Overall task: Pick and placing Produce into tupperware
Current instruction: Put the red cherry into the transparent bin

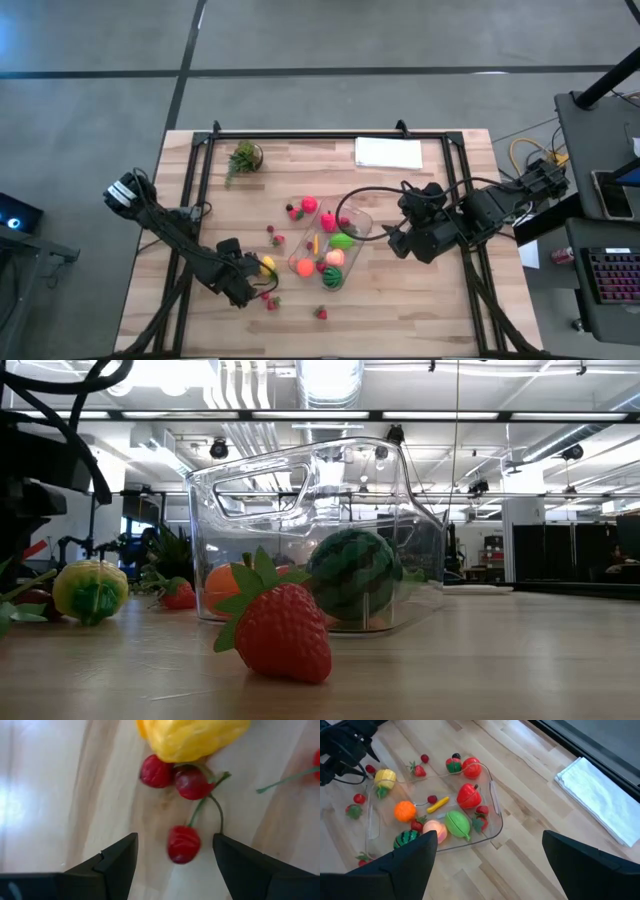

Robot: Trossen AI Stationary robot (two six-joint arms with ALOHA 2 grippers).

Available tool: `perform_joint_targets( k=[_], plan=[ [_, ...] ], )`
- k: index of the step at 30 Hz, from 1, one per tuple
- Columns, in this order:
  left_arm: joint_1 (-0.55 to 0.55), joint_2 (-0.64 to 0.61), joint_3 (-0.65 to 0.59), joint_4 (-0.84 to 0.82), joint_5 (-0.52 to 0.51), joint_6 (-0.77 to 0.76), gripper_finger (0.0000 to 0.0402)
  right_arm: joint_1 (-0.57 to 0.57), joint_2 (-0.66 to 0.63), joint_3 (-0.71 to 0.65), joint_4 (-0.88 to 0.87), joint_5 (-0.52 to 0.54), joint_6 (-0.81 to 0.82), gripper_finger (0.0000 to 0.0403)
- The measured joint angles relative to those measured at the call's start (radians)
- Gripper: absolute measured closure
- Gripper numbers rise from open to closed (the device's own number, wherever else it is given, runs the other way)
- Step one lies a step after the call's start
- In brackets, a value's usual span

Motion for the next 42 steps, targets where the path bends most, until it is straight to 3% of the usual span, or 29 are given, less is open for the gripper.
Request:
perform_joint_targets(
  k=[9,20,26,36,42],
  plan=[
    [0.000,0.000,-0.006,0.036,0.043,0.000,0.0168,0.000,0.000,0.000,0.000,0.024,0.000,0.0051],
    [0.000,0.000,-0.007,0.041,0.040,0.000,0.0283,0.000,-0.001,0.000,0.000,0.026,-0.007,0.0051],
    [0.000,0.000,-0.007,0.041,0.021,0.002,0.0323,0.000,-0.001,0.000,0.000,0.026,-0.007,0.0051],
    [0.000,0.000,0.011,0.019,0.032,-0.016,0.0333,0.000,-0.001,0.000,0.000,0.026,-0.007,0.0051],
    [-0.002,-0.054,0.108,-0.088,0.084,-0.053,0.0334,0.000,-0.001,0.000,0.000,0.026,-0.007,0.0051]
  ],
)
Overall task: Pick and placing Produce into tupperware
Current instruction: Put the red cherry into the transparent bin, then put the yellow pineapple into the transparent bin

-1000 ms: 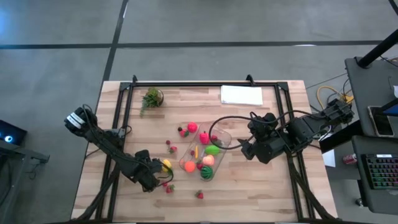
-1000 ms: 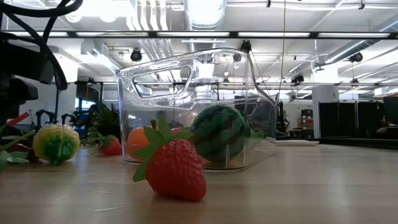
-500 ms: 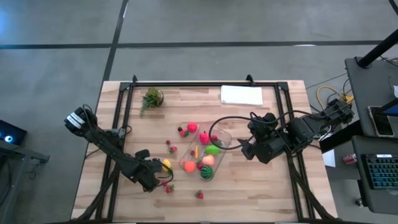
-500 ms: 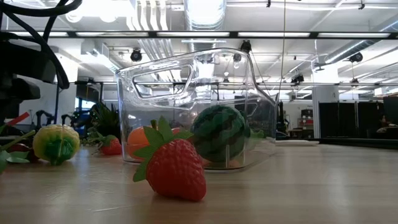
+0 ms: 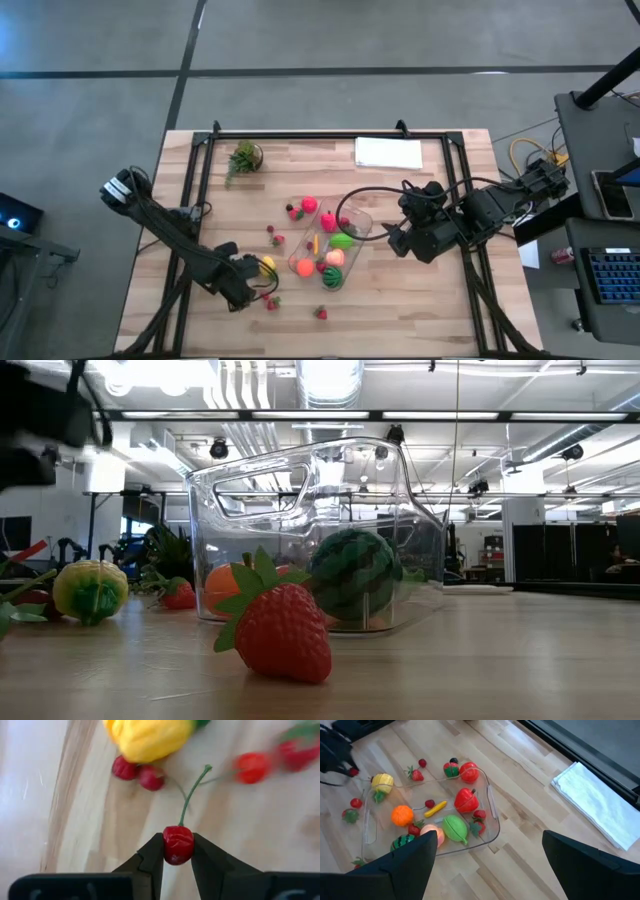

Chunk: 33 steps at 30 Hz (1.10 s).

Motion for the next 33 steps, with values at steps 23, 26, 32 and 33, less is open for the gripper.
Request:
perform_joint_targets(
  k=[23,26,32,33],
  plan=[
    [0.493,-0.045,0.285,0.353,-0.087,0.583,0.0332,-0.013,-0.022,0.000,-0.001,0.000,0.096,0.0051],
    [0.525,-0.002,0.274,0.350,-0.084,0.535,0.0322,-0.013,-0.049,0.000,-0.007,0.005,0.136,0.0051],
    [0.527,0.073,0.274,0.460,-0.049,0.446,0.0268,-0.013,-0.102,0.000,-0.033,0.026,0.177,0.0051],
    [0.527,0.078,0.274,0.483,-0.036,0.445,0.0255,-0.013,-0.107,0.000,-0.034,0.026,0.177,0.0051]
  ],
)
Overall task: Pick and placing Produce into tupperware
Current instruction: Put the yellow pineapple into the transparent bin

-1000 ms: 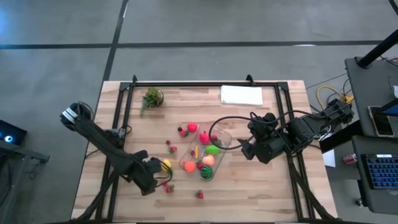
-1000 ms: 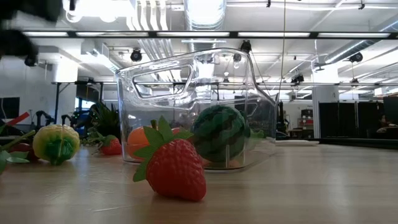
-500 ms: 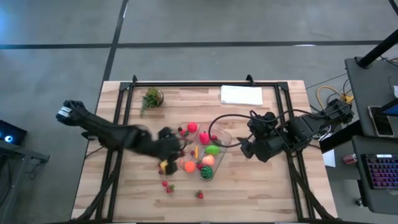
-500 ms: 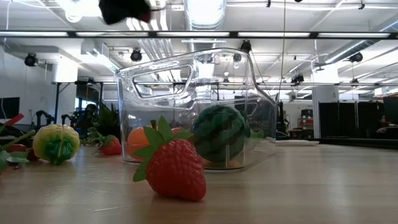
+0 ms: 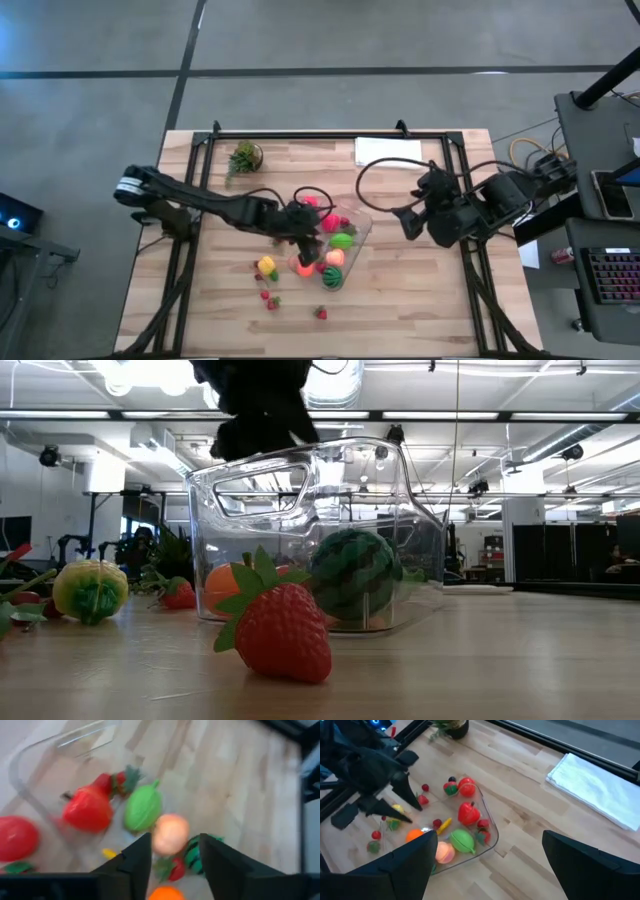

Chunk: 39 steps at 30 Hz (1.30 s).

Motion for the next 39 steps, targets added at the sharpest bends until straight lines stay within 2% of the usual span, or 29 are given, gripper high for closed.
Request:
perform_joint_targets(
  k=[3,8,14,16,18,21,24,31,36,39],
  plan=[
    [0.000,0.002,0.007,0.020,0.007,0.013,0.0216,0.000,-0.009,0.000,-0.001,0.000,0.001,0.0051],
    [0.005,-0.084,0.014,-0.169,0.005,0.029,0.0166,-0.020,-0.012,0.000,-0.020,-0.011,0.044,0.0051],
    [0.002,-0.232,-0.029,-0.427,-0.021,-0.150,0.0160,-0.102,-0.012,0.000,-0.058,-0.071,0.111,0.0051],
    [-0.002,-0.266,-0.043,-0.517,-0.027,-0.177,0.0160,-0.141,-0.012,0.000,-0.062,-0.094,0.060,0.0051],
    [-0.025,-0.296,-0.068,-0.552,-0.029,-0.140,0.0160,-0.171,-0.008,0.000,-0.047,-0.150,-0.055,0.0051],
    [-0.082,-0.336,-0.113,-0.553,-0.024,-0.075,0.0159,-0.183,0.017,0.000,-0.035,-0.251,-0.158,0.0051],
    [-0.126,-0.365,-0.144,-0.551,-0.016,-0.079,0.0159,-0.182,0.049,-0.001,-0.046,-0.305,-0.166,0.0051],
    [-0.261,-0.352,-0.196,-0.550,0.080,-0.073,0.0159,-0.181,0.103,-0.001,-0.043,-0.324,-0.152,0.0051],
    [-0.370,-0.281,-0.266,-0.470,0.077,0.104,0.0159,-0.180,0.109,-0.001,-0.038,-0.324,-0.150,0.0051],
    [-0.392,-0.218,-0.283,-0.451,0.066,0.178,0.0159,-0.181,0.109,-0.001,-0.027,-0.321,-0.150,0.0051]
  ],
)
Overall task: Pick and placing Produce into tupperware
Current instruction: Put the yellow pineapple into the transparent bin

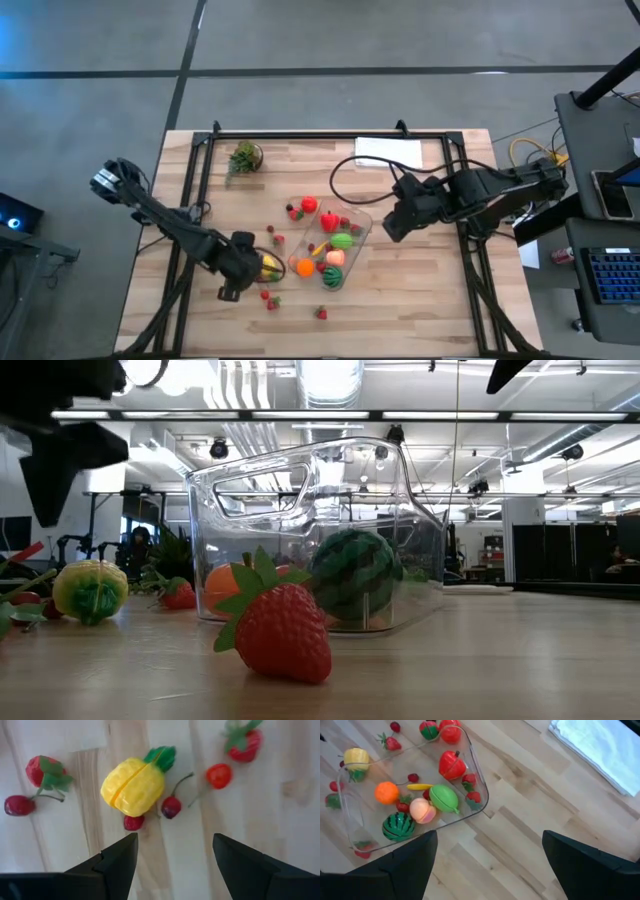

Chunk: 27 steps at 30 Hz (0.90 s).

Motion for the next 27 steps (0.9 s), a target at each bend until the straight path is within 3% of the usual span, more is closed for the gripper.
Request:
perform_joint_targets(
  k=[6,14,27],
  plan=[
    [0.002,0.075,0.006,0.014,-0.054,0.010,0.0159,0.000,-0.002,0.000,0.022,0.001,0.029,0.0051],
    [0.003,0.079,0.048,0.044,-0.225,0.128,0.0159,0.000,-0.002,0.000,0.026,0.004,0.046,0.0051],
    [0.025,0.143,0.032,0.131,-0.195,0.250,0.0159,0.000,-0.002,0.000,0.038,0.005,0.050,0.0051]
  ],
)
